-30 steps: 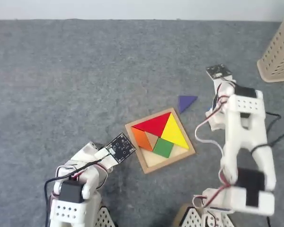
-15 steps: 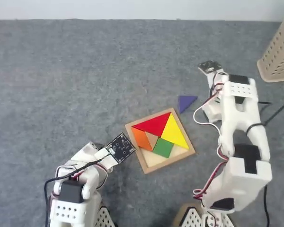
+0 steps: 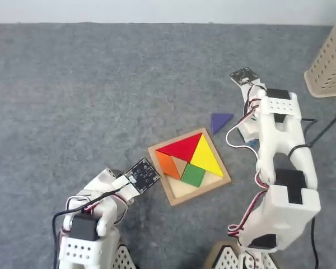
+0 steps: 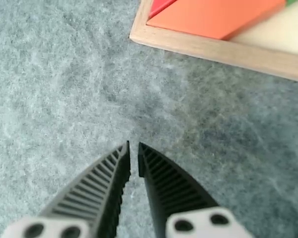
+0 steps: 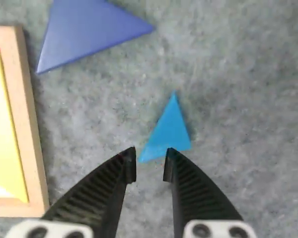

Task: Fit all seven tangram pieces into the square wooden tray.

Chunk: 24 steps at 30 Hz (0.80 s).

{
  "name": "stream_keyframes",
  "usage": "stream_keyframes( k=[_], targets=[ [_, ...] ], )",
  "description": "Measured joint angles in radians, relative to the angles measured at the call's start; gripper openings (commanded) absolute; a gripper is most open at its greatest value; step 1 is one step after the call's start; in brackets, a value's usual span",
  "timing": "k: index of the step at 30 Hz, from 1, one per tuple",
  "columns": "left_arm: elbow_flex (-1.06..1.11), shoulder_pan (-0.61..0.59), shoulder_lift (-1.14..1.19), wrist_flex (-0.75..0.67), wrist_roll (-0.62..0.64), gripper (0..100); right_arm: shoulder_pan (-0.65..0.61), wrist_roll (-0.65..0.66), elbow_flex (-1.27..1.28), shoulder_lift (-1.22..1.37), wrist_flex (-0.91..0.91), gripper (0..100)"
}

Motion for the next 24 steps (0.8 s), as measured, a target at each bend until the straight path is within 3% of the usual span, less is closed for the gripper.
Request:
stream_keyframes(
  k=[5, 18, 24],
  targets=[
    [0.0, 0.0, 0.0, 0.0, 0.0, 3, 0.0, 0.0, 0.0, 0.0, -0.003, 24.3],
    [0.0, 0.0, 0.0, 0.0, 0.0, 3, 0.0, 0.0, -0.005, 0.141, -0.077, 23.8],
    [0.0, 0.0, 0.0, 0.0, 0.0, 3, 0.002, 0.0, -0.021, 0.152, -0.077, 13.1]
  ],
)
